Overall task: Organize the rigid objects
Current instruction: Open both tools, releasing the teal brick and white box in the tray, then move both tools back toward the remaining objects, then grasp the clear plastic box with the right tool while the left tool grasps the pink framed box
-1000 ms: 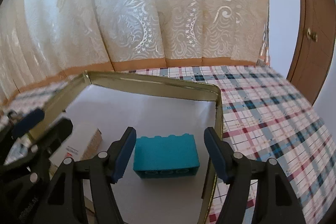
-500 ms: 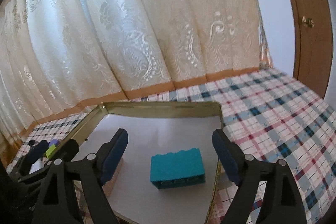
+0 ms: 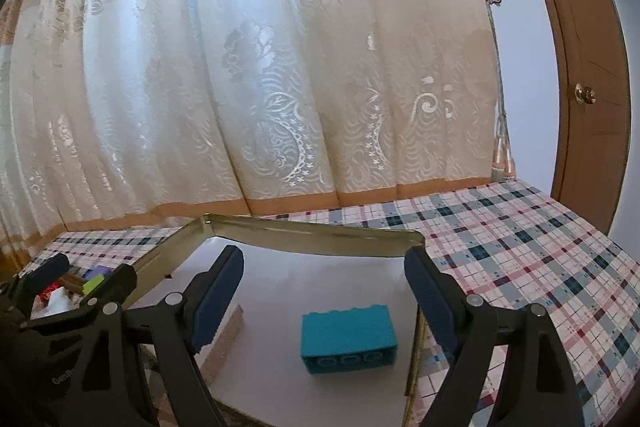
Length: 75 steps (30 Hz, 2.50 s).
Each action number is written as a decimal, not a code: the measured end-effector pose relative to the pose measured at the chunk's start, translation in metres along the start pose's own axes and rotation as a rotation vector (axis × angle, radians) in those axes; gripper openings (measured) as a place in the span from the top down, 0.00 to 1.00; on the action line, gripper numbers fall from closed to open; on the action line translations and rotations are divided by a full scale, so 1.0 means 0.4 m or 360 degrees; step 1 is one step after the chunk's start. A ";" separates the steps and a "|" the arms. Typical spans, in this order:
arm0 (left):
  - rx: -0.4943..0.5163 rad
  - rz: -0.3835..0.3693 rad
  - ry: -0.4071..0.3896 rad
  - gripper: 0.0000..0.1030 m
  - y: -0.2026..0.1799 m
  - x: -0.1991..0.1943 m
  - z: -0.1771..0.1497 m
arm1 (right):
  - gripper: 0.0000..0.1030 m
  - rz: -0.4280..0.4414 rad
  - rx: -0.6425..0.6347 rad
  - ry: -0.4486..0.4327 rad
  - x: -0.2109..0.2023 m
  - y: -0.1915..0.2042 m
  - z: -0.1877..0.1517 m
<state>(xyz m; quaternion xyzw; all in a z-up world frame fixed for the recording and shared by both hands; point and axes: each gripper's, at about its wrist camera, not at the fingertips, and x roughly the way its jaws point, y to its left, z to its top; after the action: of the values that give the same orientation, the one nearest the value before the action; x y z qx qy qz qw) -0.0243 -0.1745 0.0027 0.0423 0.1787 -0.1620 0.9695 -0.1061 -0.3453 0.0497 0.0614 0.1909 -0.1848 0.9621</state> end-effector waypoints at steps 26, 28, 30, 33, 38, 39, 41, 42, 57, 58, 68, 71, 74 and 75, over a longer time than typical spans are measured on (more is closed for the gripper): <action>-0.0063 0.0083 0.0146 0.00 0.221 -0.025 -0.035 | 0.18 0.0278 0.0025 0.0279 0.038 0.089 -0.043; -0.0078 0.0115 0.0161 0.00 0.256 -0.024 -0.038 | 0.18 0.0318 -0.0017 0.0295 0.036 0.119 -0.046; -0.0087 0.0146 0.0167 0.00 0.287 -0.026 -0.041 | 0.18 0.0359 -0.0071 0.0304 0.032 0.152 -0.050; -0.0105 0.0194 0.0176 0.00 0.335 -0.025 -0.044 | 0.18 0.0415 -0.0139 0.0317 0.026 0.199 -0.053; -0.0115 0.0305 0.0192 0.00 0.425 -0.029 -0.052 | 0.18 0.0518 -0.0161 0.0346 0.026 0.268 -0.062; -0.0122 0.0322 0.0194 0.00 0.438 -0.031 -0.054 | 0.18 0.0544 -0.0168 0.0359 0.028 0.289 -0.066; -0.0173 0.0349 0.0211 0.00 0.482 -0.031 -0.059 | 0.18 0.0583 -0.0191 0.0385 0.034 0.327 -0.073; -0.0191 0.0353 0.0223 0.00 0.495 -0.030 -0.061 | 0.18 0.0618 -0.0208 0.0401 0.034 0.355 -0.078; -0.0409 0.0549 0.0302 0.00 0.744 -0.030 -0.088 | 0.18 0.0924 -0.0530 0.0673 0.067 0.658 -0.161; -0.0450 0.0550 0.0306 0.00 0.758 -0.031 -0.091 | 0.18 0.0929 -0.0559 0.0686 0.070 0.674 -0.167; -0.0518 0.0603 0.0317 0.00 0.791 -0.029 -0.099 | 0.18 0.0957 -0.0709 0.0859 0.123 0.787 -0.210; -0.0507 0.0607 0.0331 0.00 0.795 -0.023 -0.099 | 0.18 0.0938 -0.0754 0.0886 0.133 0.808 -0.217; -0.0522 0.0609 0.0353 0.00 0.801 -0.017 -0.100 | 0.15 0.0898 -0.0835 0.0913 0.141 0.830 -0.230; -0.0532 0.0609 0.0352 0.00 0.804 -0.019 -0.101 | 0.15 0.0899 -0.0852 0.0908 0.139 0.831 -0.231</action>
<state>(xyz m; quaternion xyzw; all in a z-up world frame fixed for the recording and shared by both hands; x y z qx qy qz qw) 0.0615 0.1368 -0.0245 -0.0678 0.2965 0.0614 0.9506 0.0358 -0.0391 -0.0410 -0.0908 0.4639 0.1637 0.8659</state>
